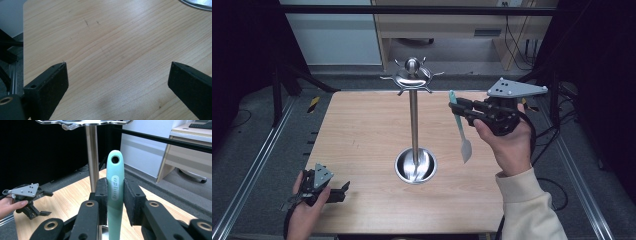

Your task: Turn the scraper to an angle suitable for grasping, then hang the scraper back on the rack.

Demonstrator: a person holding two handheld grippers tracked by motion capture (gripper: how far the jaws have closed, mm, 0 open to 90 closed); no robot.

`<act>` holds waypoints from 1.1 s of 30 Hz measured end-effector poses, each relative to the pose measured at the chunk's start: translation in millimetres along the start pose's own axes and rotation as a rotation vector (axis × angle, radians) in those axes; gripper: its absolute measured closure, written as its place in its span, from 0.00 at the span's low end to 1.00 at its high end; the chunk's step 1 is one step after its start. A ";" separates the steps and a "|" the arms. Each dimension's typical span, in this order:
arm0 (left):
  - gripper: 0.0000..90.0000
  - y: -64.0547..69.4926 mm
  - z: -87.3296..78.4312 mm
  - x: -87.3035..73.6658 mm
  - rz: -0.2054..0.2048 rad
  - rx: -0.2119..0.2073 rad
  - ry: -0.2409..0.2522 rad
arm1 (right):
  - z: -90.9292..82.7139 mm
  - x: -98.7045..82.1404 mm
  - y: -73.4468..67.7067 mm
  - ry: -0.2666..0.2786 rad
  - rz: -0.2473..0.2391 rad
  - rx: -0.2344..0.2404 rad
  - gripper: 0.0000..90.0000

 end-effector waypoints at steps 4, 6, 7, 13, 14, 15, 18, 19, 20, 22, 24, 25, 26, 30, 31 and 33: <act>0.03 0.8 -0.2 0.8 0.002 0.002 0.003 | -1.2 -0.2 0.8 0.004 0.005 -0.002 0.83; 0.03 0.5 -0.5 0.4 0.001 0.002 0.002 | -2.1 0.5 1.4 0.011 0.011 -0.003 0.83; 0.03 0.4 -0.6 0.2 0.000 0.002 0.002 | -2.8 1.1 1.7 0.015 0.014 -0.003 0.83; 0.03 -0.1 -0.6 0.3 0.000 0.002 0.003 | -3.1 4.6 -0.2 0.029 0.021 -0.001 0.83; 0.03 0.1 -0.6 0.4 0.000 0.001 0.003 | -2.9 5.8 -1.2 0.034 0.024 0.004 0.83; 0.03 0.2 -0.6 0.3 0.001 0.002 0.003 | -2.8 6.6 -1.6 0.037 0.029 0.005 0.83; 0.03 0.0 -0.6 0.1 0.000 0.002 0.002 | -3.6 8.7 -3.0 0.047 0.036 0.013 0.83; 0.03 -0.1 -0.7 0.1 0.000 0.003 0.002 | -4.2 9.2 -3.5 0.050 0.038 0.015 0.83; 0.03 -0.1 -0.8 0.1 0.000 0.003 0.002 | -4.5 9.6 -4.0 0.052 0.040 0.016 0.83; 0.03 0.1 -0.7 0.1 0.000 0.003 0.002 | -5.3 10.3 -4.2 0.057 0.040 0.019 0.83; 0.03 0.2 -0.6 0.2 0.001 0.002 0.001 | -6.1 11.1 -4.8 0.061 0.047 0.026 0.83; 0.03 0.3 -0.5 0.2 0.001 0.002 0.001 | -6.6 11.5 -5.0 0.062 0.050 0.027 0.83; 0.03 0.3 -0.5 0.2 0.001 0.002 0.001 | -6.9 12.0 -5.2 0.065 0.051 0.029 0.83; 0.03 0.3 -0.4 0.0 0.001 0.002 0.000 | -8.5 14.0 -6.2 0.077 0.062 0.042 0.83; 0.03 0.3 -0.4 0.1 0.001 0.002 0.001 | -8.9 14.5 -6.5 0.080 0.066 0.046 0.83; 0.03 0.4 -0.4 0.2 0.001 0.001 0.001 | -9.5 15.1 -7.5 0.084 0.069 0.052 0.83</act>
Point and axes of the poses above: each handheld gripper's, and its own axes: z roughly forward along the jaws, x roughly out of its top, y roughly to its right, the point moved 9 cm from there along z, roughly forward along the jaws, and after that the axes turned 15 degrees about -x, right-handed, at the moved point
